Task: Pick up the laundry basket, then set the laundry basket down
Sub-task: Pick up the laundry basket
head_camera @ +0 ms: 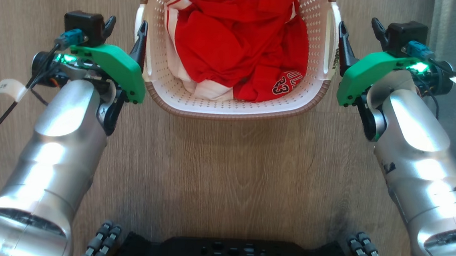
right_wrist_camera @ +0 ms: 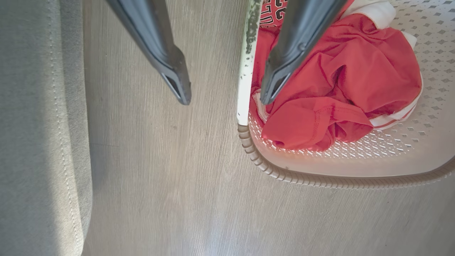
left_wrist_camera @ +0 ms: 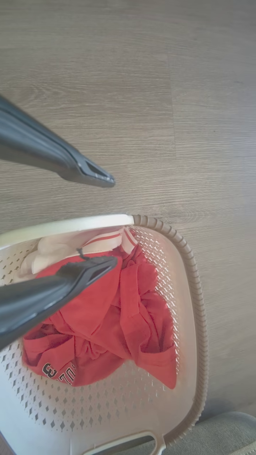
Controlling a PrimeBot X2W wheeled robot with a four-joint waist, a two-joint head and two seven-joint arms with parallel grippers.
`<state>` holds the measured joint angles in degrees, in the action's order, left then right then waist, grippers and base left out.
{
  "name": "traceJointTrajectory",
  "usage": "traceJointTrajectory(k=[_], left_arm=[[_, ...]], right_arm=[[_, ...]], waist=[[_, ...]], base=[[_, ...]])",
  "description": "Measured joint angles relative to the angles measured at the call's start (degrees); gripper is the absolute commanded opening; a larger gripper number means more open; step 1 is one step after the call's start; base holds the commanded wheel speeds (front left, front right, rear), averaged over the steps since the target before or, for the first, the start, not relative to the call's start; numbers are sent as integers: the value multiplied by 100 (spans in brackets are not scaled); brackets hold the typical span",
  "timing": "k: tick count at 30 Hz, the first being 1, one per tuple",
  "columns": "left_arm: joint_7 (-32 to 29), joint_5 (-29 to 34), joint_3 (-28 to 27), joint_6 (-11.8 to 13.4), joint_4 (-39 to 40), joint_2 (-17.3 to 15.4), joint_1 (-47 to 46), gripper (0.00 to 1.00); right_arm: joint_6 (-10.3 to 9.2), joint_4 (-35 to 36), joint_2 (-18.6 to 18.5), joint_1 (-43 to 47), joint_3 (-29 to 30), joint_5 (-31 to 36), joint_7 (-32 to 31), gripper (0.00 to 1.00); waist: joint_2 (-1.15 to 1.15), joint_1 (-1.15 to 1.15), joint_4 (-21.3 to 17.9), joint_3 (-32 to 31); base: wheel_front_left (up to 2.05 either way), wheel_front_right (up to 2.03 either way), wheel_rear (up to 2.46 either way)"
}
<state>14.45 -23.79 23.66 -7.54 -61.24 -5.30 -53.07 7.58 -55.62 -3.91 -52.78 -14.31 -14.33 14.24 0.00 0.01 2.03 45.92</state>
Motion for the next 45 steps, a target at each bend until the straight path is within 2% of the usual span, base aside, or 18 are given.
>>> traceJointTrajectory(k=[9,21,22,23,24,37,45], left_arm=[[-36,-660,739,0,-247,-10,-279,100],[-492,-1612,1577,0,-333,-40,-578,100],[-555,-1696,1658,0,-334,-62,-612,89],[-625,-1774,1720,0,-326,-76,-636,32],[-632,-1868,1774,0,-309,-91,-659,0],[-644,-2673,2410,2,-389,-179,-801,0],[-1014,-3179,2688,2,-372,-253,-801,0]], right_arm=[[0,-469,0,-327,-409,-178,1,100],[0,-953,-5,-662,-849,-532,7,100],[0,-985,-5,-693,-915,-594,-1,40],[0,-990,-14,-708,-1006,-689,-33,0],[0,-991,-18,-719,-1085,-769,-76,0],[-2,-1169,9,-911,-1637,-1437,-162,0],[-2,-1243,10,-912,-1952,-1819,-595,0]], waist=[[0,-1,34,379],[0,0,116,793],[0,0,120,812],[0,0,130,824],[0,-1,137,838],[0,0,124,753],[0,-1,99,458]], base=[[0,0,0],[0,0,0],[0,0,0],[0,0,0],[0,0,0],[0,0,0],[0,0,0]])
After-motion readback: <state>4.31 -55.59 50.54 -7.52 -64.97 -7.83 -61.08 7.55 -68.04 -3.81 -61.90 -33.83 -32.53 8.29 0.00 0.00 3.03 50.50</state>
